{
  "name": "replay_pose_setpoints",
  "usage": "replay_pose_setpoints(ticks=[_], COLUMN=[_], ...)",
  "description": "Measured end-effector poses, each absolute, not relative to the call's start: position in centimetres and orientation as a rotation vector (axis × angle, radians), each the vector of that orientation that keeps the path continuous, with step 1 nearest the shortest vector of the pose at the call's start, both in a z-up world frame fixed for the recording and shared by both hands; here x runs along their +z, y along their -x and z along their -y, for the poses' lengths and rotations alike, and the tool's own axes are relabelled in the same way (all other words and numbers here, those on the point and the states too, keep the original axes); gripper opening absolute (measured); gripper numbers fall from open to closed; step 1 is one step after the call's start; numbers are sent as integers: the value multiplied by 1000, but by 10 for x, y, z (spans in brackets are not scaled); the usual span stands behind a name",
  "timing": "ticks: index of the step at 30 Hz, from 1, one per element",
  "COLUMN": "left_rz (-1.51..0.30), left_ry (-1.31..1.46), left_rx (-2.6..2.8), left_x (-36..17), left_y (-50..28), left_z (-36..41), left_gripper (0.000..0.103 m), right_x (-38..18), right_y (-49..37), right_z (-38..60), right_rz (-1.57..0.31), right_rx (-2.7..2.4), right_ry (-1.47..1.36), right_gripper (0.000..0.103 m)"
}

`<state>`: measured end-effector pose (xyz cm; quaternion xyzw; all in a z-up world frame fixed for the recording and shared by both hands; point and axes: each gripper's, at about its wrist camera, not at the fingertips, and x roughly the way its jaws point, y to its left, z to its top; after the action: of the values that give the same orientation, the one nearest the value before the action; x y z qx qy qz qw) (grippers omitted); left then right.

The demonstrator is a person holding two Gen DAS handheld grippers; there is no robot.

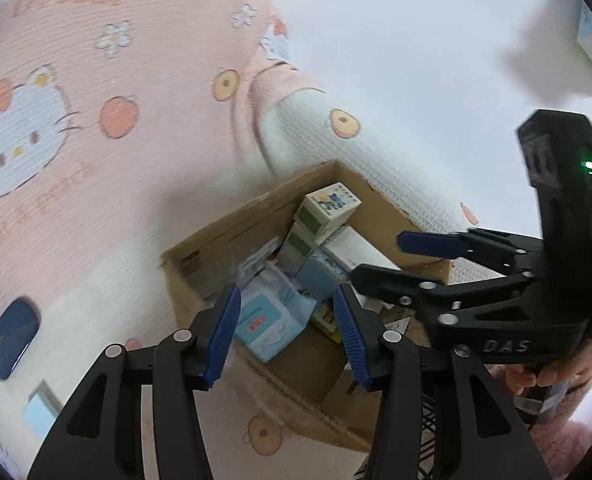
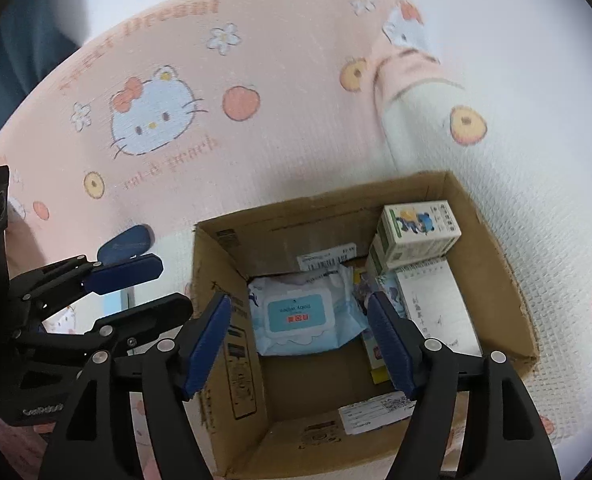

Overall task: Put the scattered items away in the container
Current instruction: 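Withdraw the left gripper from the box toward the light blue block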

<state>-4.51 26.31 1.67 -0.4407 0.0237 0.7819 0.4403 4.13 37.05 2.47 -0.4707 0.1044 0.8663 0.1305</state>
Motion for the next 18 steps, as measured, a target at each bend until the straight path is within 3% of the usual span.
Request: replay_pose_setpoints(ticks=[4, 12, 18], left_rz=[-27, 46, 103], left_ry=[1117, 1158, 1215], left_rx=[1979, 2063, 2107], left_x=[9, -3, -23], left_y=[40, 32, 34], left_z=[-239, -181, -130], left_gripper=[53, 53, 54], right_x=[23, 0, -24], right_y=[-40, -24, -7], right_z=[-339, -295, -245], right_rz=[-173, -235, -159], right_rx=[2525, 2585, 2586], right_ry=[1345, 1434, 1536], right_gripper=[69, 70, 70])
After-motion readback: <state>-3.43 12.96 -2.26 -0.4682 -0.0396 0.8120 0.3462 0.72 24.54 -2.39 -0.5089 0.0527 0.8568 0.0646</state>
